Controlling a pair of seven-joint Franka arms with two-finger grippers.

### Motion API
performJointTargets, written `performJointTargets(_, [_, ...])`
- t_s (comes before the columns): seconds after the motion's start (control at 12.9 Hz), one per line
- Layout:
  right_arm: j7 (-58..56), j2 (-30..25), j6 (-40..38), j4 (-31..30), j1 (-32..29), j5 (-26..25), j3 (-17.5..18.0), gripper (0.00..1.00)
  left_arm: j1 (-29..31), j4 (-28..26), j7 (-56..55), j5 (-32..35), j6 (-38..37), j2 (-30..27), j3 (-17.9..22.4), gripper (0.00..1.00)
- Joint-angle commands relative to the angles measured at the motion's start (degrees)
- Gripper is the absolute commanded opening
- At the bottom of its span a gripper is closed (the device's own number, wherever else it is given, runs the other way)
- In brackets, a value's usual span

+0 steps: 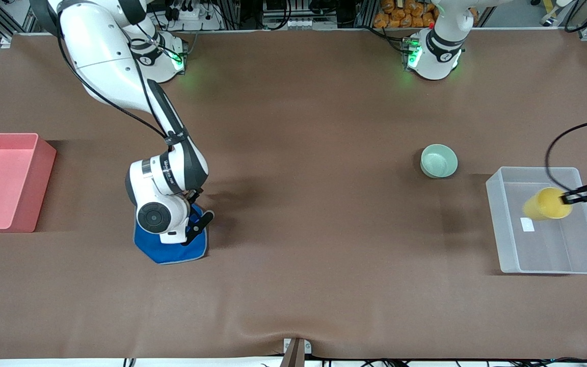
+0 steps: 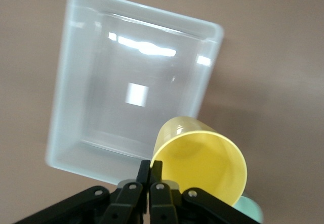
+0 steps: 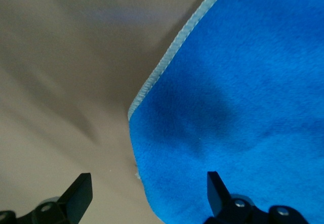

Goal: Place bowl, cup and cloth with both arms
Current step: 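Lower the yellow cup into the clear bin with the left gripper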

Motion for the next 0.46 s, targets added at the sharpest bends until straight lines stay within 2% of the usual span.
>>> performJointTargets(0.0, [-1.07,0.07,0.0,-1.42,-0.71,1.22,0.34,1.0,0.33,6.96,6.1,-3.3,3.36,9.62,3.62,0.0])
performJointTargets(0.23, [-1.24,0.15,0.53,-3.01,-1.23,4.38,0.34,1.0,0.86,6.79,6.64,-9.37,8.12,14.64,3.63,0.0])
performJointTargets(0.31, [-1.33,0.24,0.96,-3.1,-1.41,4.38,0.34,0.94,0.86,6.62,7.07,-11.13,9.7,15.52,3.63,0.0])
performJointTargets(0.39, [-1.76,0.33,1.31,-3.1,-2.02,4.65,0.34,0.73,0.95,6.53,8.82,-11.66,10.5,16.66,3.63,0.0])
